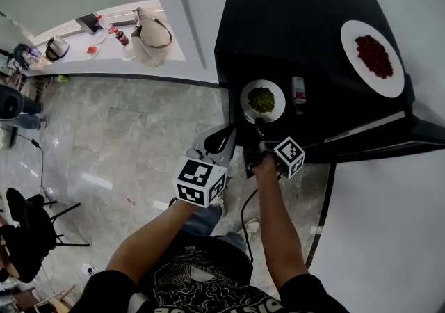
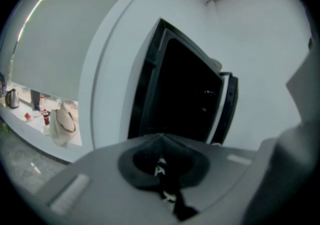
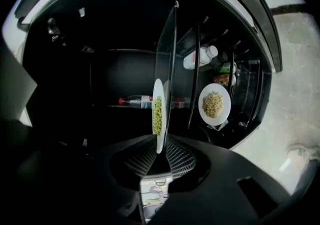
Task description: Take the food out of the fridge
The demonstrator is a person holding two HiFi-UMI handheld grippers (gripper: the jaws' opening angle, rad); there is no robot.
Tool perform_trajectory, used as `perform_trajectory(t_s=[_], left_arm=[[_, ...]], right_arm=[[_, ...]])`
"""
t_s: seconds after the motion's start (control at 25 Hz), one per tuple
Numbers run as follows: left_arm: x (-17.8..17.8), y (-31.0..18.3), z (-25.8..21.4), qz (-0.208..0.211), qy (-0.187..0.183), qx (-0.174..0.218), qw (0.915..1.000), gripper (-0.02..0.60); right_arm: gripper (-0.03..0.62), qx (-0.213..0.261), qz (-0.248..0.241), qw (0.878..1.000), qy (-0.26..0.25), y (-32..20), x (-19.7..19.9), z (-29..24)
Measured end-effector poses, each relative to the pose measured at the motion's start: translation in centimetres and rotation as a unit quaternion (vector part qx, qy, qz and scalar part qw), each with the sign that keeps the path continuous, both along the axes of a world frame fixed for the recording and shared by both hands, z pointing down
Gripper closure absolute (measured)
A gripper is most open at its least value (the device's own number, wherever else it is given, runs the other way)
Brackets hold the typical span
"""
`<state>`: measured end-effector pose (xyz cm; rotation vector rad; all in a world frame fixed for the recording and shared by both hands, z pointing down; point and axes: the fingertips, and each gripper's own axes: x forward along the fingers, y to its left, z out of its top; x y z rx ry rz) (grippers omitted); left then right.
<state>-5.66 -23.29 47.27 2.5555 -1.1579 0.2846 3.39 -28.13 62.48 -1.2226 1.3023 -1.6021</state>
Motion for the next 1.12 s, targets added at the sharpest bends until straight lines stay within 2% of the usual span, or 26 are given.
perform_trajectory(t_s=[0.12,0.24,0.48,0.76,1.12], left_arm=[[-0.2,0.0,-0.2,-0.002,-0.001,0.002,1.0,0.58],[-0.8,0.0,-0.3,-0.007,-0.004,0.003,1.0,0.58],[-1.0,-0.2,-0.9,-0.019,-0.003,0.01,0.9998,0.58],[-0.3,0.9,-3.3,-0.039,0.001,0.028,0.9988,0.58],[-1.2,2.6,-6.7,-0.103,0.017,0.053,0.9931,0.58]], right_arm=[[0.549,-0.004,0.005,1.0,-0.002,-0.7,0.3,0.3],[0.578,-0.007,0.007,1.0,0.004,-1.0,0.6,0.3],[0.583,0.0,-0.014,1.0,0.007,-0.1,0.9,-1.4],[0.583,0.022,-0.041,0.999,-0.006,5.0,0.9,-6.8],[0.583,0.053,-0.105,0.993,-0.017,11.8,0.6,-16.0]])
